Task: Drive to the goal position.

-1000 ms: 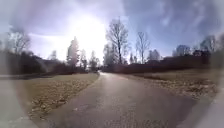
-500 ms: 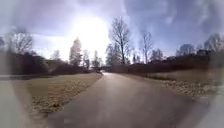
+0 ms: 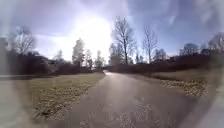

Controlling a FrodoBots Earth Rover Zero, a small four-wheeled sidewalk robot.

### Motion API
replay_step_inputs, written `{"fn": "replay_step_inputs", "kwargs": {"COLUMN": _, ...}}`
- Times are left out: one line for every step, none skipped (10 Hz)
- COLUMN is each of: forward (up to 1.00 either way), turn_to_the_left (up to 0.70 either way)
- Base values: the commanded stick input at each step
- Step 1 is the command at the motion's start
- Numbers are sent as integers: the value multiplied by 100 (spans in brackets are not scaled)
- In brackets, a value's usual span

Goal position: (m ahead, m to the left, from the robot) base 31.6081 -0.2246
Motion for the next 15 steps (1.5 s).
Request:
{"fn": "replay_step_inputs", "kwargs": {"forward": 85, "turn_to_the_left": 8}}
{"fn": "replay_step_inputs", "kwargs": {"forward": 85, "turn_to_the_left": 8}}
{"fn": "replay_step_inputs", "kwargs": {"forward": 85, "turn_to_the_left": 8}}
{"fn": "replay_step_inputs", "kwargs": {"forward": 85, "turn_to_the_left": 8}}
{"fn": "replay_step_inputs", "kwargs": {"forward": 85, "turn_to_the_left": 8}}
{"fn": "replay_step_inputs", "kwargs": {"forward": 85, "turn_to_the_left": 7}}
{"fn": "replay_step_inputs", "kwargs": {"forward": 85, "turn_to_the_left": 7}}
{"fn": "replay_step_inputs", "kwargs": {"forward": 85, "turn_to_the_left": 7}}
{"fn": "replay_step_inputs", "kwargs": {"forward": 85, "turn_to_the_left": 7}}
{"fn": "replay_step_inputs", "kwargs": {"forward": 85, "turn_to_the_left": 7}}
{"fn": "replay_step_inputs", "kwargs": {"forward": 85, "turn_to_the_left": 6}}
{"fn": "replay_step_inputs", "kwargs": {"forward": 85, "turn_to_the_left": 5}}
{"fn": "replay_step_inputs", "kwargs": {"forward": 85, "turn_to_the_left": 4}}
{"fn": "replay_step_inputs", "kwargs": {"forward": 85, "turn_to_the_left": 3}}
{"fn": "replay_step_inputs", "kwargs": {"forward": 85, "turn_to_the_left": 3}}
